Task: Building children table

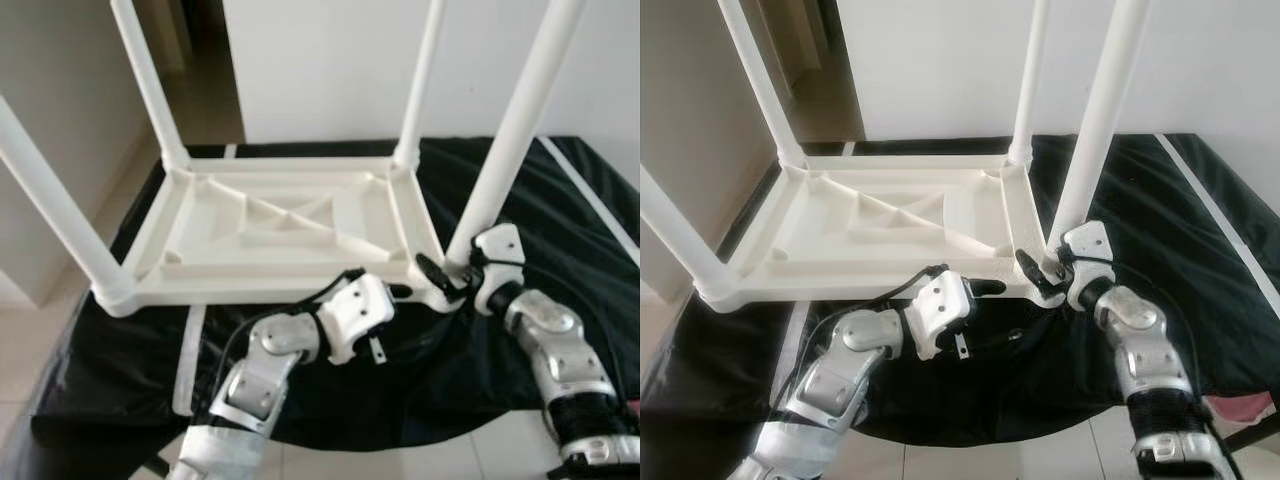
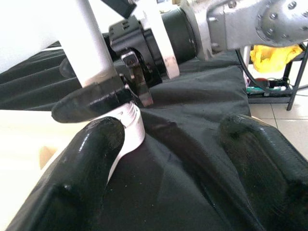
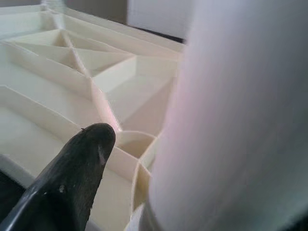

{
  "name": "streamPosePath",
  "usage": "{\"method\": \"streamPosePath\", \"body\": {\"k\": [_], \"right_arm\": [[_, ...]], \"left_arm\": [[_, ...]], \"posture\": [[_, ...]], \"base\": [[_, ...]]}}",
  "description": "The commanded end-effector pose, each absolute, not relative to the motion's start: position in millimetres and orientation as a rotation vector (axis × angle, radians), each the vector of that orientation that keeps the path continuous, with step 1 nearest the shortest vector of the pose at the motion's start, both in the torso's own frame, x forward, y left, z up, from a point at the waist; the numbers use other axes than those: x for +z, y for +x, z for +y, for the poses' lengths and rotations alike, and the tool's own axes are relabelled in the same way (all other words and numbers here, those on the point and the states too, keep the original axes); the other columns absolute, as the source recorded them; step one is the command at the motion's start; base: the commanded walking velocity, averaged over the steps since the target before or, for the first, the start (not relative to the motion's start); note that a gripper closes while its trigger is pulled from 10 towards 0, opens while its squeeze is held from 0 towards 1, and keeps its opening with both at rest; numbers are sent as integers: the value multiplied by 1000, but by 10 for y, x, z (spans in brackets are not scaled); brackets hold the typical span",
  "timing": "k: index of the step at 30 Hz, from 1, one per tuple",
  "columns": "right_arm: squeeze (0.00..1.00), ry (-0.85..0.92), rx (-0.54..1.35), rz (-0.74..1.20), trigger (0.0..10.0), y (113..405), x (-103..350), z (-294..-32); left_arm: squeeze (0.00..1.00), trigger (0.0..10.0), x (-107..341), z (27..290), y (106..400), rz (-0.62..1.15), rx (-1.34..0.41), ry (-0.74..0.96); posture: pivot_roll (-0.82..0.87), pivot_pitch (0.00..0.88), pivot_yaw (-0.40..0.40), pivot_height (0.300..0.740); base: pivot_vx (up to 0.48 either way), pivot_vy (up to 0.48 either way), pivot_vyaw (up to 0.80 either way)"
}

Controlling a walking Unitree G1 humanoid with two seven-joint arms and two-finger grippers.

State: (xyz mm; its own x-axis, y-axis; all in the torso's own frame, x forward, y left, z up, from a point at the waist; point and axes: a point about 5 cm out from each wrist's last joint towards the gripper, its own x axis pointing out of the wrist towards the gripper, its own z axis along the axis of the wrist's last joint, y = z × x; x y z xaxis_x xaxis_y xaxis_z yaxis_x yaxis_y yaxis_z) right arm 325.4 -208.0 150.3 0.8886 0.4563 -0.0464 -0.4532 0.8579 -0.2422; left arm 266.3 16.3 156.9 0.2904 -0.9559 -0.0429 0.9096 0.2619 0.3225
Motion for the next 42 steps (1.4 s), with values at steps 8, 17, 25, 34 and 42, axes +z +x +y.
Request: {"method": "streamPosePath", "body": {"k": [8, 17, 25, 34, 42], "right_arm": [[0, -285, 558, 43, 0, 3338, 1460, -2136], [0, -281, 600, 74, 0, 3297, 1376, -2156], [0, -271, 515, 83, 10000, 3288, 1309, -2179], [0, -170, 344, 101, 10000, 3338, 1236, -2073], [0, -108, 178, 108, 10000, 3351, 1202, -1921]], "left_arm": [[0, 10000, 1580, 169, 2741, -180, -1170, 315], [0, 10000, 1583, 173, 2733, -181, -1167, 313], [0, 10000, 1581, 169, 2726, -180, -1172, 311], [0, 10000, 1580, 153, 2728, -180, -1182, 313], [0, 10000, 1577, 141, 2719, -181, -1184, 309]], "posture": [[-42, 0, 13, 740], [-43, 0, 14, 740], [-50, 0, 21, 740], [-56, 0, 25, 740], [-58, 0, 25, 740]], "base": [[0, 0, 0], [0, 0, 0], [0, 0, 0], [0, 0, 0], [0, 0, 0]]}}
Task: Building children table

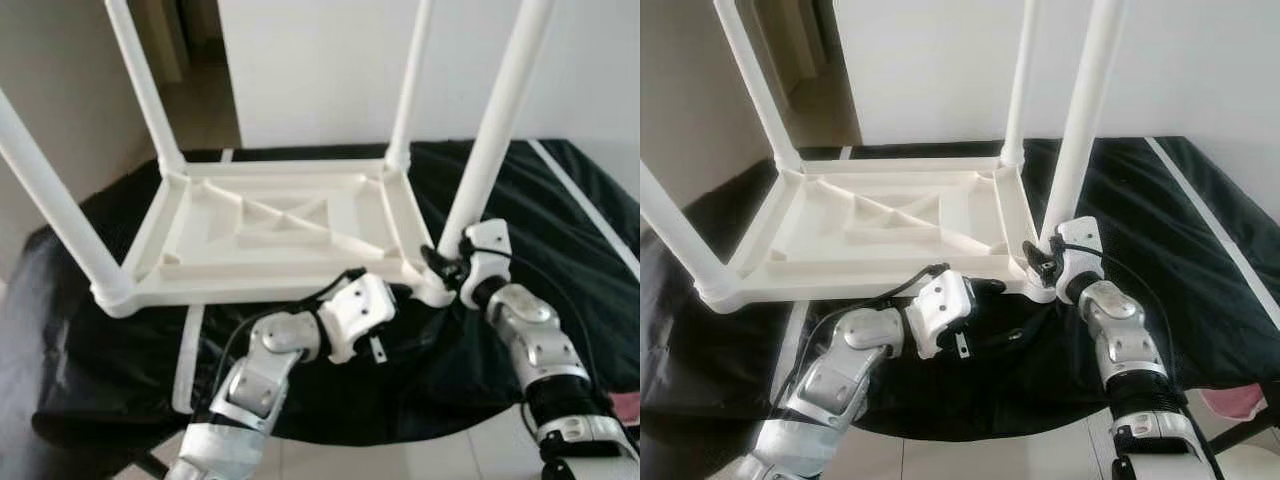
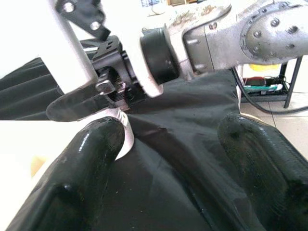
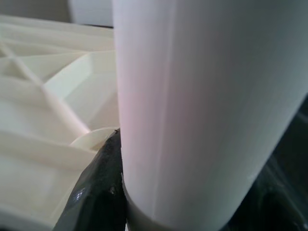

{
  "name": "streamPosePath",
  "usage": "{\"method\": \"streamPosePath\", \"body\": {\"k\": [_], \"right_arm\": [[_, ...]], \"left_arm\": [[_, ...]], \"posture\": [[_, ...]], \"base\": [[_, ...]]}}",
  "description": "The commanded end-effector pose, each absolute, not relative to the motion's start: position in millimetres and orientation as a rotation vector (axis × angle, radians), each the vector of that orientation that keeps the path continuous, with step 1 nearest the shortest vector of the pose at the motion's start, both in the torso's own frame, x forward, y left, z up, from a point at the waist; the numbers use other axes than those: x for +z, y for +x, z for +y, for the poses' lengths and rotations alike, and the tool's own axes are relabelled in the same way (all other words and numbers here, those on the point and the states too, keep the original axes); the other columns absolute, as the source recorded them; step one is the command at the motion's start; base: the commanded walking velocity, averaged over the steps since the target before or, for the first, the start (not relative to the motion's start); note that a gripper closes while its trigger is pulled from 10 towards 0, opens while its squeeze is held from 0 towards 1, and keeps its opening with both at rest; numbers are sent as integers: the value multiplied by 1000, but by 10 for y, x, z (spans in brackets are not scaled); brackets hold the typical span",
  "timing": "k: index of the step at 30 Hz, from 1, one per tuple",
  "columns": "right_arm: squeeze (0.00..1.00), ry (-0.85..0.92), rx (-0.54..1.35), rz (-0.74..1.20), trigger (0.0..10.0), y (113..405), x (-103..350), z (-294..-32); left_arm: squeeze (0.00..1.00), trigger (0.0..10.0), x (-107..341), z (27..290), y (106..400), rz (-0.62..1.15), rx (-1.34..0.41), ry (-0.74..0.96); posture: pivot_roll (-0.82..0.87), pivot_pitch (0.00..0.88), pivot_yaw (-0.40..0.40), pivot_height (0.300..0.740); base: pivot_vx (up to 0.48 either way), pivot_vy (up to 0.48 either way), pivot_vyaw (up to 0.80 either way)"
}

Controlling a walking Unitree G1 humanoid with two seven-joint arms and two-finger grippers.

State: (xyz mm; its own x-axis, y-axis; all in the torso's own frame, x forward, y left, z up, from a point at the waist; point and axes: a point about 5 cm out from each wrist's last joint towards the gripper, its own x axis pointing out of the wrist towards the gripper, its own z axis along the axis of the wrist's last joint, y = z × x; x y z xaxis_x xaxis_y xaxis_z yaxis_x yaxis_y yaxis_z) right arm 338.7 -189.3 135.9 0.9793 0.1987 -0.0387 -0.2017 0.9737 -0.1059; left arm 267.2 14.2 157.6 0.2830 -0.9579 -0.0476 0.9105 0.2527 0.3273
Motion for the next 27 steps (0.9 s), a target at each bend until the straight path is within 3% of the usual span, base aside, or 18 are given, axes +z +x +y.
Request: {"method": "streamPosePath", "body": {"k": [1, 11, 17, 27], "right_arm": [[0, -85, 164, 112, 10000, 3340, 1185, -1880], [0, 72, -147, 136, 10000, 3157, 1037, -1466], [0, 119, -163, 151, 10000, 3111, 1043, -1319], [0, 101, -181, 132, 10000, 3085, 1111, -1355]], "left_arm": [[0, 10000, 1574, 140, 2716, -180, -1184, 308], [0, 10000, 1546, 136, 2672, -170, -1193, 304], [0, 10000, 1542, 148, 2673, -167, -1192, 304], [0, 10000, 1539, 149, 2673, -166, -1195, 308]], "posture": [[-58, 0, 25, 740], [-53, 0, 16, 740], [-43, 0, 16, 740], [-41, 0, 15, 740]], "base": [[0, 0, 0], [0, 0, 0], [0, 0, 0], [0, 0, 0]]}}
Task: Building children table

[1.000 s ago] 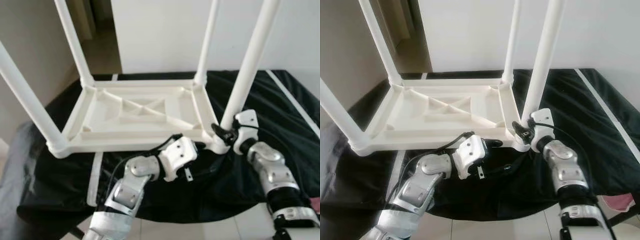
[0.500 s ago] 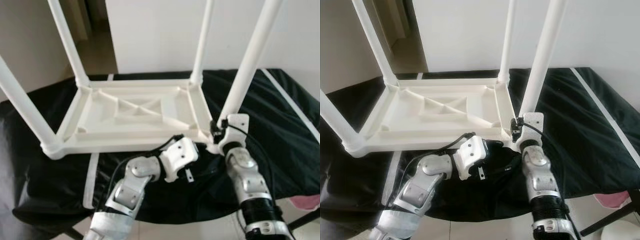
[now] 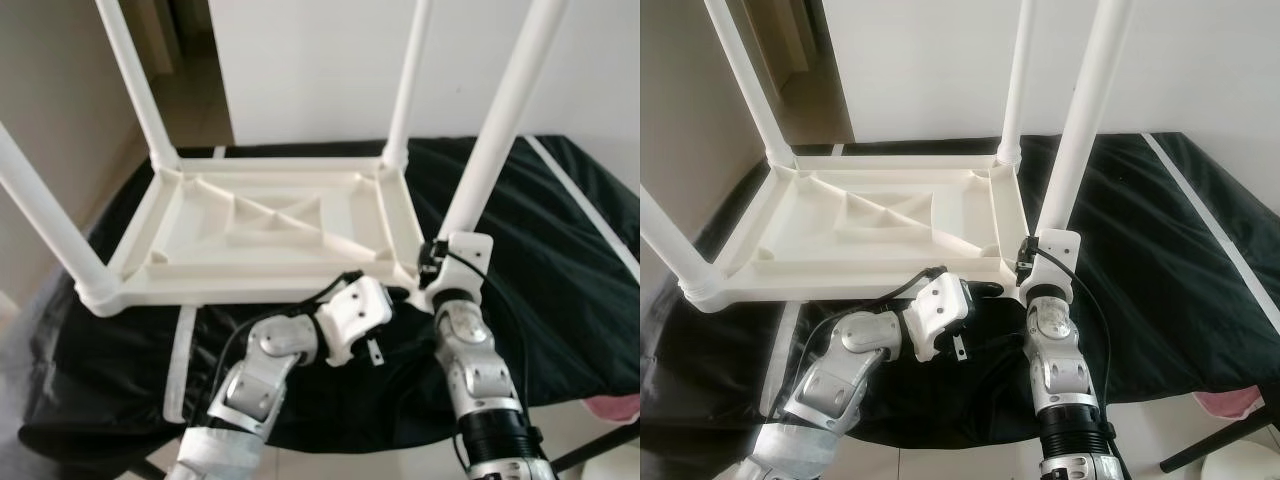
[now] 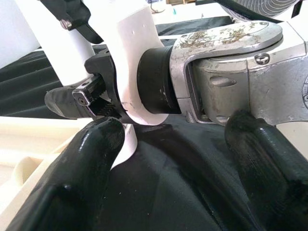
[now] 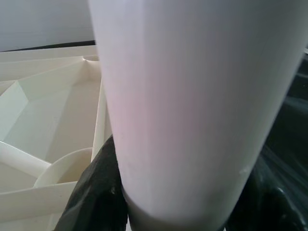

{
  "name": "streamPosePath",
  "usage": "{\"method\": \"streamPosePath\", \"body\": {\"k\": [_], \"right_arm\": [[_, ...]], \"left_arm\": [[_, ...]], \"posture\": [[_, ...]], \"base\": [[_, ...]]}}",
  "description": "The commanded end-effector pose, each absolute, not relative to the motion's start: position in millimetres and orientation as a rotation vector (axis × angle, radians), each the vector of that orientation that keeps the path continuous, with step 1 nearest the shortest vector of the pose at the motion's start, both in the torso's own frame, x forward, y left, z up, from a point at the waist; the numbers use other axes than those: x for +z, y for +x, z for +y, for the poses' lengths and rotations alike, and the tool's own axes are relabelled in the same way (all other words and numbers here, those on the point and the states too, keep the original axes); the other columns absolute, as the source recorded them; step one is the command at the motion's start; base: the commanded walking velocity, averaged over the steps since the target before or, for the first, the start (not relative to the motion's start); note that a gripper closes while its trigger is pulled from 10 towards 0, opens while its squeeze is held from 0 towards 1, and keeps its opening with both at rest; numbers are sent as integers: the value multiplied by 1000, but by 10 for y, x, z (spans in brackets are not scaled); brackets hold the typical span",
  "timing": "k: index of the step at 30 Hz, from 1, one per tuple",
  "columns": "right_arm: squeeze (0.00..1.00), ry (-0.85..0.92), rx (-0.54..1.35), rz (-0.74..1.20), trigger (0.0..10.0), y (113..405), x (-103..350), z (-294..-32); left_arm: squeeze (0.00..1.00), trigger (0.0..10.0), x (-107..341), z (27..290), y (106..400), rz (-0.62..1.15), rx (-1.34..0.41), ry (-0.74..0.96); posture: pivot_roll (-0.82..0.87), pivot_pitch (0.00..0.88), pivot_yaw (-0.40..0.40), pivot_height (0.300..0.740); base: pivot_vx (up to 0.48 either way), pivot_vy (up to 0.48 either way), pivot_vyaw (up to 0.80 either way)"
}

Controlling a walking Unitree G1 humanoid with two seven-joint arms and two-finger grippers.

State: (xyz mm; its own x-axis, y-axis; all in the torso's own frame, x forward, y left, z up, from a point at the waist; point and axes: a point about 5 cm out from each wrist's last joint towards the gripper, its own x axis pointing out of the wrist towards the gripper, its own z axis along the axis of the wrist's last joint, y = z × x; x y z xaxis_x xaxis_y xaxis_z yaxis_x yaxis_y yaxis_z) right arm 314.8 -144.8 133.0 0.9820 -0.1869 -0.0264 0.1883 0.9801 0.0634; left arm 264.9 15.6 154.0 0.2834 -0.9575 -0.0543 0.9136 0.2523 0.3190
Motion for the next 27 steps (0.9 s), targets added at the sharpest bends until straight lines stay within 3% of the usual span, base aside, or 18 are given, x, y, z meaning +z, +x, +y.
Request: {"method": "streamPosePath", "body": {"k": [1, 5, 6, 9, 10, 17, 18, 19, 27], "right_arm": [[0, 101, -181, 132, 10000, 3085, 1111, -1355], [0, 96, -177, 119, 10000, 3088, 1132, -1362], [114, 92, -170, 106, 10000, 3096, 1154, -1367], [114, 89, -163, 95, 10000, 3101, 1181, -1371], [1000, 88, -148, 78, 10000, 3103, 1205, -1385], [1000, 93, -87, 31, 10000, 3085, 1266, -1448], [729, 91, -58, 11, 10000, 3078, 1289, -1489], [0, 82, -17, -8, 10000, 3066, 1317, -1544], [0, 6, 121, -51, 10000, 3042, 1388, -1721]], "left_arm": [[0, 10000, 1539, 149, 2673, -166, -1195, 308], [0, 10000, 1540, 147, 2668, -167, -1194, 307], [0, 10000, 1540, 145, 2666, -168, -1194, 307], [0, 10000, 1541, 145, 2666, -169, -1194, 307], [0, 10000, 1542, 145, 2667, -170, -1194, 309], [0, 10000, 1543, 151, 2670, -171, -1196, 312], [0, 10000, 1546, 155, 2674, -171, -1196, 315], [0, 10000, 1555, 163, 2677, -174, -1195, 318], [0, 10000, 1567, 184, 2697, -179, -1187, 325]], "posture": [[-41, 0, 15, 740], [-42, 0, 13, 740], [-42, 0, 12, 740], [-42, 0, 12, 740], [-41, 0, 12, 740], [-34, 0, 14, 740], [-28, 0, 14, 740], [-26, 0, 12, 740], [-27, 0, 13, 740]], "base": [[0, 0, 0], [0, 0, 0], [0, 0, 0], [0, 0, 0], [0, 0, 0], [0, 0, 0], [0, 0, 0], [0, 0, 0], [0, 0, 0]]}}
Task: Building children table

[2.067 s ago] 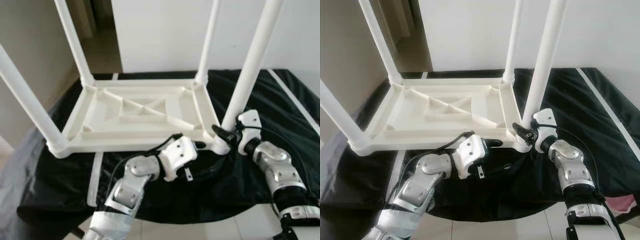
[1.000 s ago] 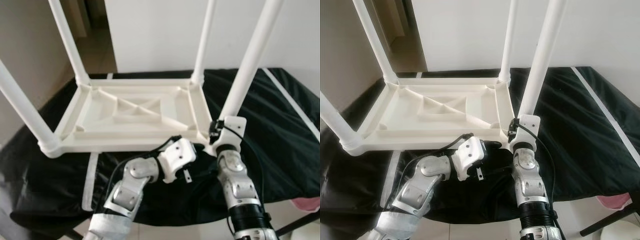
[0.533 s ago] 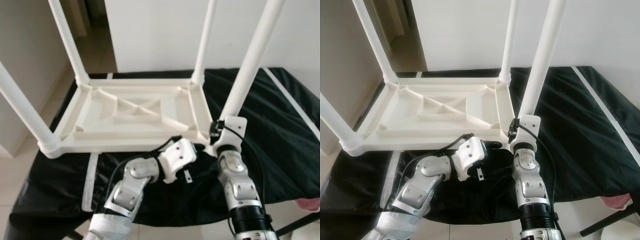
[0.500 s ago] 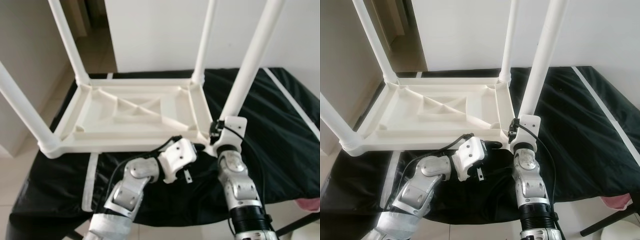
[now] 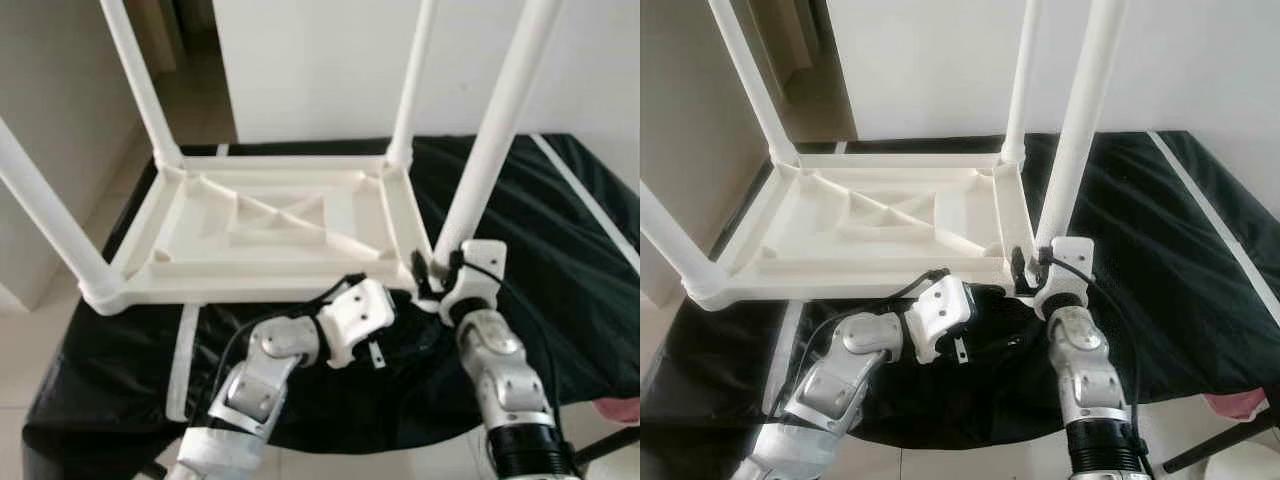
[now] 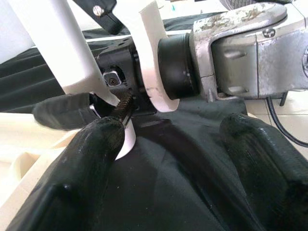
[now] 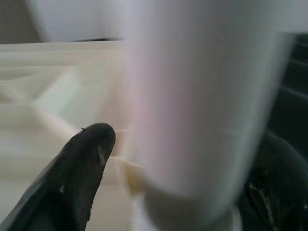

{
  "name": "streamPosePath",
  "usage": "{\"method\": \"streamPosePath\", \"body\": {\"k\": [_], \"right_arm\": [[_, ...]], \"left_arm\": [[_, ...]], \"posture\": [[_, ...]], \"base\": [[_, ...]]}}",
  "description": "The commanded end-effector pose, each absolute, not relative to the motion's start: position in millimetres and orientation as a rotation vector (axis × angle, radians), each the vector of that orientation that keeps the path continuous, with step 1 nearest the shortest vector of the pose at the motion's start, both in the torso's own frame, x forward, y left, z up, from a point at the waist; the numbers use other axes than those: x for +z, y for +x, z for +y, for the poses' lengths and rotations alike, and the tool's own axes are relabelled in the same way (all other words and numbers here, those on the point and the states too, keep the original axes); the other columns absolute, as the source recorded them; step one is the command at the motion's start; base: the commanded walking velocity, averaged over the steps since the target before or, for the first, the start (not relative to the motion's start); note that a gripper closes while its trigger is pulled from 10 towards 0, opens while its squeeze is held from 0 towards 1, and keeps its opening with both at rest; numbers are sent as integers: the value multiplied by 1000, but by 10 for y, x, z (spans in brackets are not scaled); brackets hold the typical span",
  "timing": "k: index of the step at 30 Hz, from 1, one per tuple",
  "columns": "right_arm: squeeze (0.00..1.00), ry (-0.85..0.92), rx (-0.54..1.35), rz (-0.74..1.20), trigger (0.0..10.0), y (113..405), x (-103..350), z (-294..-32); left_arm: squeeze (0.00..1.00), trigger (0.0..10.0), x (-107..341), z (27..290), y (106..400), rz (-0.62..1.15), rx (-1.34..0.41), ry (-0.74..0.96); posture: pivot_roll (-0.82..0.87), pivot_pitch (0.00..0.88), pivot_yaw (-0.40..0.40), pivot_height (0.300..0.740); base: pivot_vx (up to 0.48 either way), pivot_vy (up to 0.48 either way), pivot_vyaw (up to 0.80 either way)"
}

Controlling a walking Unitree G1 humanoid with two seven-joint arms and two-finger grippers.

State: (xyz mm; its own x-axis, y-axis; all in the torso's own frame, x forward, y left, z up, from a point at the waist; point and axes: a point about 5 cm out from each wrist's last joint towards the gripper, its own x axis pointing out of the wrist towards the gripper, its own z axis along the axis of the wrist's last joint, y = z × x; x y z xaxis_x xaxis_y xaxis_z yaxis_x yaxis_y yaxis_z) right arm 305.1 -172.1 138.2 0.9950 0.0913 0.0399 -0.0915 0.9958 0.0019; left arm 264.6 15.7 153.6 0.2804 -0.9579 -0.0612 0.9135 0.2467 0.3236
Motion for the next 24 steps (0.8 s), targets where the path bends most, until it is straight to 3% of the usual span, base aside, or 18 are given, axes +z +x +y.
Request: {"method": "streamPosePath", "body": {"k": [1, 3, 12, 18, 21, 24], "right_arm": [[0, 6, 121, -51, 10000, 3042, 1388, -1721], [0, -47, 209, -74, 10000, 3057, 1459, -1817], [0, -101, 291, -61, 10000, 3095, 1498, -1964], [0, -178, 431, -16, 10000, 3086, 1505, -2093], [0, -284, 607, 34, 10000, 3038, 1476, -2136], [0, -290, 626, 46, 10000, 3045, 1487, -2161]], "left_arm": [[0, 10000, 1567, 184, 2697, -179, -1187, 325], [0, 10000, 1578, 180, 2709, -185, -1180, 324], [0, 10000, 1598, 156, 2715, -194, -1176, 317], [0, 10000, 1627, 182, 2752, -196, -1168, 319], [0, 10000, 1605, 217, 2743, -186, -1166, 323], [0, 10000, 1596, 223, 2728, -184, -1168, 324]], "posture": [[-27, 0, 13, 740], [-42, 0, 13, 740], [-50, 0, 9, 740], [-50, 0, 11, 740], [-44, 4, 17, 740], [-44, 0, 19, 740]], "base": [[0, 0, 0], [0, 0, 0], [0, 0, 0], [0, 0, 0], [0, 0, 0], [0, 0, 0]]}}
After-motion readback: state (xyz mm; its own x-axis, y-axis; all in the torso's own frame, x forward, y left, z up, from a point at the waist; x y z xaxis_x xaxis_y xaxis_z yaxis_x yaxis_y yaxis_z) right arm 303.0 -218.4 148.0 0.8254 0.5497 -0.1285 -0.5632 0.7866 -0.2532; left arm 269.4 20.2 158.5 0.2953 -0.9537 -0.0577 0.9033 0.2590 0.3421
